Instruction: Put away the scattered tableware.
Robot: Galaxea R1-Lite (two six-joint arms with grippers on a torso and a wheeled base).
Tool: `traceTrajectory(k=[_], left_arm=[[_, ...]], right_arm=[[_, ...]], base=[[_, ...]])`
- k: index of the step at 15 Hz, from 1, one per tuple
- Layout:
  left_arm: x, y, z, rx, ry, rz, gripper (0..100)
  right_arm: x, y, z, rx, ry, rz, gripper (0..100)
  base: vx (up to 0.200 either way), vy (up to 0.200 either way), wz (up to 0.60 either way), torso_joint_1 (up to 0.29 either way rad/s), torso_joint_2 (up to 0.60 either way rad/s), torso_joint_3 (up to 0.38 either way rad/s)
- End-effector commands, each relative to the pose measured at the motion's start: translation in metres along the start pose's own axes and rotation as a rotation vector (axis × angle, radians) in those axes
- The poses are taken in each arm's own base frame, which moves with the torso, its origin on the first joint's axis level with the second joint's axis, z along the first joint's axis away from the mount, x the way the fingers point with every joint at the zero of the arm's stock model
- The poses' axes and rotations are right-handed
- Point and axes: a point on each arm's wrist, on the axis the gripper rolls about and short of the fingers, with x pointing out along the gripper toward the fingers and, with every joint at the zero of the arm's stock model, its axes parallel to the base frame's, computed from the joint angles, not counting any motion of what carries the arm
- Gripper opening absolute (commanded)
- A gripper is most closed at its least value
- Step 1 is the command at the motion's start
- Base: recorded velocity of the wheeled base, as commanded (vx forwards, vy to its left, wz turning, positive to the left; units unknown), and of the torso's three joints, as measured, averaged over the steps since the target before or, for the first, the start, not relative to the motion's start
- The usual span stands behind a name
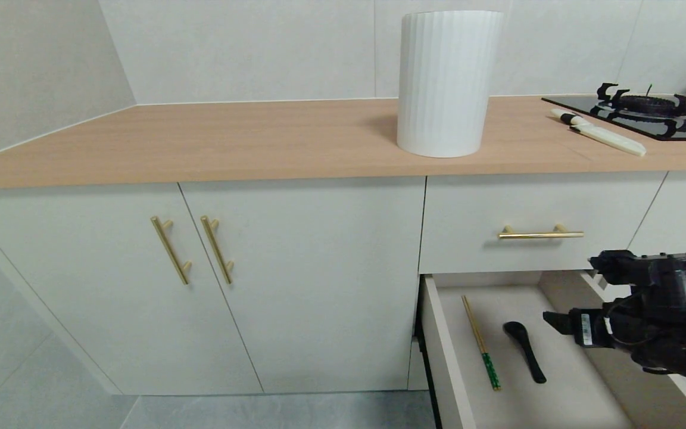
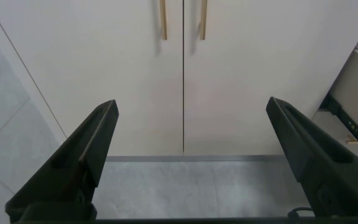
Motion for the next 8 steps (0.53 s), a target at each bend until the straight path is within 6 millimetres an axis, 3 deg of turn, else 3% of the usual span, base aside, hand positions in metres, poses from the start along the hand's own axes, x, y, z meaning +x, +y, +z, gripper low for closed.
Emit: traceTrajectory(k=[1,3,8], left_arm=[[0.000,0.000,0.000,0.000,0.001,0.000,100],[0.000,0.000,0.000,0.000,0.001,0.000,100],[0.000,0.000,0.000,0.000,0.001,0.001,100]], right_arm=[[-0.049,-0.007,0.009,0.020,-0.064,0.056,100],[-0.062,-0.008,-0.003,0.001,0.063,0.098,100],[-0.057,-0.005,-0.006,-0.003,0.133,0.180,100]], base=[[0.000,0.000,0.00,0.000,0.00,0.000],[0.000,0.000,0.00,0.000,0.00,0.000],[0.000,0.000,0.00,0.000,0.00,0.000]])
